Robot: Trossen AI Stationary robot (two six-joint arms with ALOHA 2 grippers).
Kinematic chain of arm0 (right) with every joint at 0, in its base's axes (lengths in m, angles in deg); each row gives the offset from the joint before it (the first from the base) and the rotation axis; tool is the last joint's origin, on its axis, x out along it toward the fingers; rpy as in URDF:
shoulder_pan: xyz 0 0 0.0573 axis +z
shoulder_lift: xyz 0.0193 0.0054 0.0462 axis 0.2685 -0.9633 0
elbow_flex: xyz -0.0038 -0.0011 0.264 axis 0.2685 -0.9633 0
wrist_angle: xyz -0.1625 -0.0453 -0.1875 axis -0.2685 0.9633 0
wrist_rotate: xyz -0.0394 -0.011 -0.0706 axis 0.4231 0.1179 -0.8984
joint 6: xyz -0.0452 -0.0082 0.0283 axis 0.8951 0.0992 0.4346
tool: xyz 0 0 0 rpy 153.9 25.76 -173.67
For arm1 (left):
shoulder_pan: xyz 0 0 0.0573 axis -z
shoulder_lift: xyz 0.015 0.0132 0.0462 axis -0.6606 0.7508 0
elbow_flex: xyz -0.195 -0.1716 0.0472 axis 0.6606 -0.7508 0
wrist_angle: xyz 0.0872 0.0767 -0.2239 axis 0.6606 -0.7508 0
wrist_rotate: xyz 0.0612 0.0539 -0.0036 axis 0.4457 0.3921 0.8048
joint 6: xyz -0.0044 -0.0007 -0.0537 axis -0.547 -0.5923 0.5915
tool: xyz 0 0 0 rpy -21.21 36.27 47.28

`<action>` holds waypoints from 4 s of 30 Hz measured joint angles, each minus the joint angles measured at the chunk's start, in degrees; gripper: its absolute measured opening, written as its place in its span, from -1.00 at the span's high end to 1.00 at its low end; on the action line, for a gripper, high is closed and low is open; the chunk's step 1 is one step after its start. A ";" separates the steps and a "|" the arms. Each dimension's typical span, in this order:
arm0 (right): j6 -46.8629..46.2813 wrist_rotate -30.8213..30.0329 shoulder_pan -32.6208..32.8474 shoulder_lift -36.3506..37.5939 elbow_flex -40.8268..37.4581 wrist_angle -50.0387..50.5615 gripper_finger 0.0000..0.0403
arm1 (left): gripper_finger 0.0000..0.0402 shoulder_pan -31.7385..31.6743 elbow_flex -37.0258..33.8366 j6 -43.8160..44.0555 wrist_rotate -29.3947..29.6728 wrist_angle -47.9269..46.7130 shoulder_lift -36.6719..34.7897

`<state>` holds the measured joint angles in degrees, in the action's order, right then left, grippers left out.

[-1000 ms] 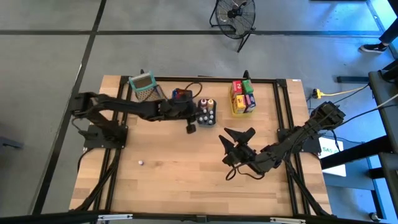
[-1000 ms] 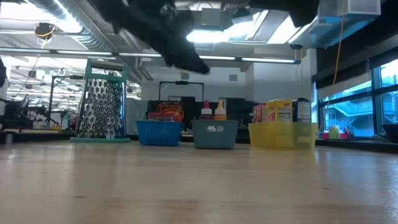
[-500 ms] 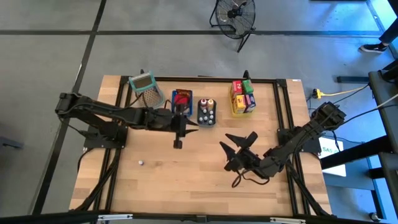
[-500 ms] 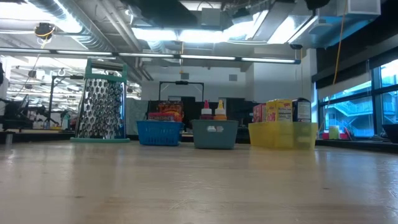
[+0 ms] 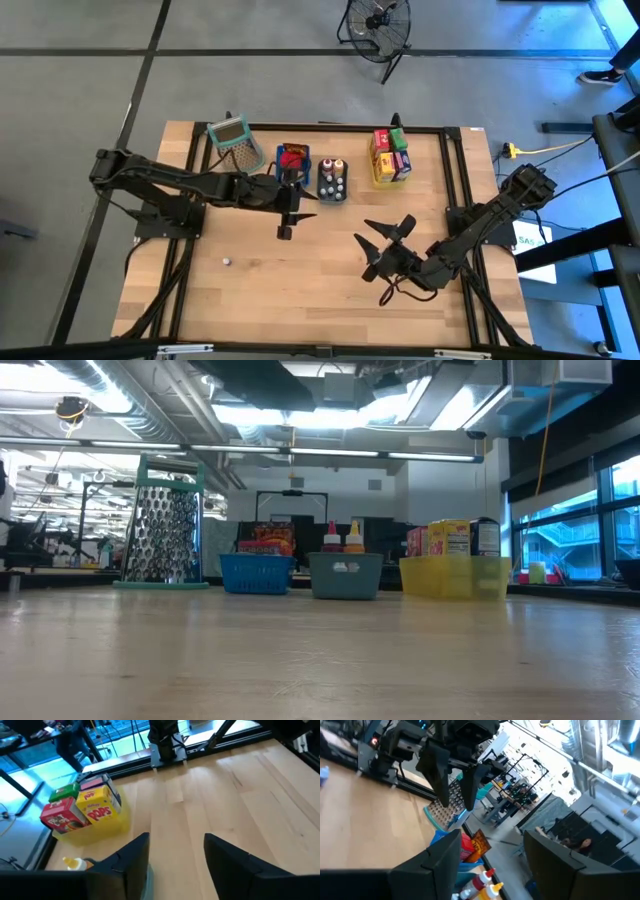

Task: Pick & Place Kitchen Items
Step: Put the small violet food coloring bottle into the dark green bin

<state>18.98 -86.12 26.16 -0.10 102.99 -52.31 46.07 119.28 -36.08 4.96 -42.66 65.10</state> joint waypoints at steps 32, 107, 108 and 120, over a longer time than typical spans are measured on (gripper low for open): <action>-14.05 9.98 -0.01 0.00 0.00 5.39 -0.08 | -0.25 17.75 13.76 49.13 -5.90 -64.47 -1.40; -21.67 22.99 -4.65 0.02 0.00 1.40 -0.08 | -0.20 32.74 -9.91 73.22 -12.13 -49.21 3.50; -21.75 22.99 -4.68 0.02 0.00 1.38 -0.08 | -0.20 32.74 -9.91 73.09 -11.81 -49.15 3.50; -22.62 23.02 -4.68 0.02 0.00 1.42 -0.08 | -0.20 32.74 -9.91 73.37 -10.82 -49.11 3.52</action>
<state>-3.64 -63.11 21.48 -0.07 102.99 -50.88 78.82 109.37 37.29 -5.86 -91.77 68.62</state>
